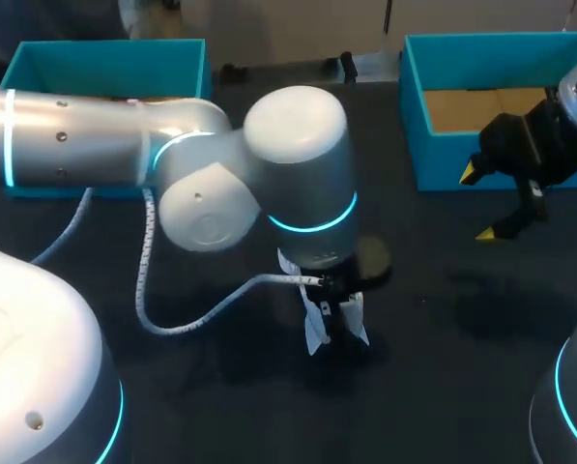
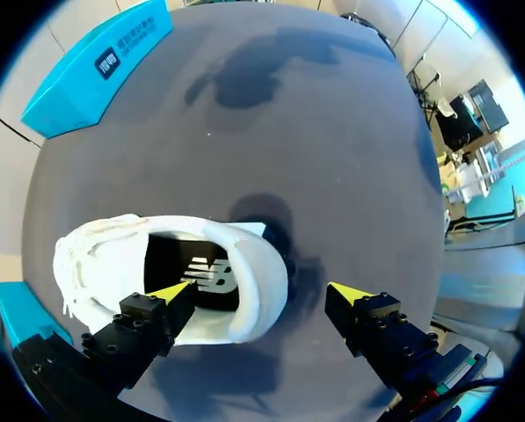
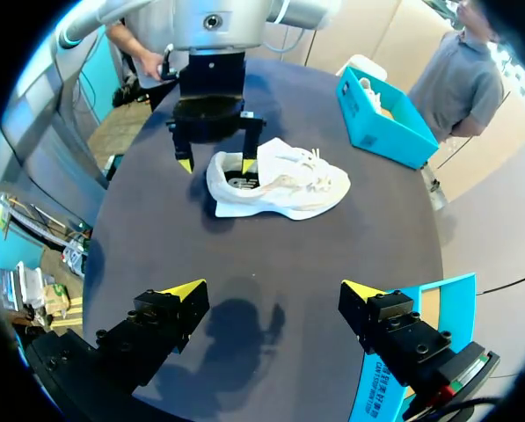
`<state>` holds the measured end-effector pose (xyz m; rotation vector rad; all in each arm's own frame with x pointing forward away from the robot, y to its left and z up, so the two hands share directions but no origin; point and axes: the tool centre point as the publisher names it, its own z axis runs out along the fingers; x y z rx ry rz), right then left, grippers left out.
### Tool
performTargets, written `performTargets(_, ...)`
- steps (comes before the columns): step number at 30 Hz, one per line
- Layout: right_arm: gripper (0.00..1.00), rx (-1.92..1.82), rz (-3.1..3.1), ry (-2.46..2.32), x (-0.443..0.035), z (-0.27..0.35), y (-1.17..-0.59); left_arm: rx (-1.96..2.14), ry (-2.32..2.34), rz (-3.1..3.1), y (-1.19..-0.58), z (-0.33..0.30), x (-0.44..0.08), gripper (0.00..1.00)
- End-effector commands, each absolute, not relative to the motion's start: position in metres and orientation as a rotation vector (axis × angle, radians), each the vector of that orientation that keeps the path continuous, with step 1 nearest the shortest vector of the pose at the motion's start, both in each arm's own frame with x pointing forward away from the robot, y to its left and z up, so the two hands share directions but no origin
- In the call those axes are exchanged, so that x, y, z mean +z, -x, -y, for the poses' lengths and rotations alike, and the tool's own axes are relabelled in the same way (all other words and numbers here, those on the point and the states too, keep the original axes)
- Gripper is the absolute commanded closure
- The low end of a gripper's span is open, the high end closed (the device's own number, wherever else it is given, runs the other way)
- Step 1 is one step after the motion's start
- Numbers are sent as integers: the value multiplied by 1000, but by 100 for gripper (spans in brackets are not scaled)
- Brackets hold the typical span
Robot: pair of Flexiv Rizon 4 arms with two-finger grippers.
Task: Take the shoe out of the shoebox, open the shoe tongue, remove and reinsert the insole, then place the shoe into the shoebox
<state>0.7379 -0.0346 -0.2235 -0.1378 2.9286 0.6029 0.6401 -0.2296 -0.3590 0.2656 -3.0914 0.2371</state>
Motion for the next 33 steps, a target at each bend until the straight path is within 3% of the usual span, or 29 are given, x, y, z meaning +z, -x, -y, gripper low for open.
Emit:
performTargets(1, 0, 597, -2929, 136, -224, 34, -738, 170, -260, 3090, -640, 239, -366, 0)
performTargets(4, 0, 597, -2929, 136, -224, 34, -738, 146, -254, 3091, -640, 239, -371, 2)
performTargets(9, 0, 597, -2929, 136, -224, 34, -738, 124, -257, 3093, -637, 237, -372, 18)
performTargets(10, 0, 597, -2929, 136, -224, 34, -738, 123, -258, 3093, -637, 237, -373, 34)
performTargets(11, 0, 597, -2929, 136, -224, 34, -738, 114, -261, 3093, -636, 236, -374, 40)
performTargets(13, 0, 597, -2929, 136, -224, 34, -738, 109, -261, 3092, -633, 236, -375, 44)
performTargets(14, 0, 597, -2929, 136, -224, 34, -738, 106, -260, 3090, -632, 236, -375, 52)
performTargets(16, 0, 597, -2929, 136, -224, 34, -738, 103, -260, 3087, -630, 235, -375, 55)
performTargets(18, 0, 597, -2929, 136, -224, 34, -738, 96, -259, 3077, -628, 234, -376, 65)
performTargets(20, 0, 597, -2929, 136, -224, 34, -738, 98, -261, 3064, -627, 232, -377, 92)
performTargets(21, 0, 597, -2929, 136, -224, 34, -738, 104, -256, 3053, -626, 232, -377, 100)
performTargets(33, 0, 597, -2929, 136, -224, 34, -738, 47, -199, 2961, -618, 231, -370, 100)
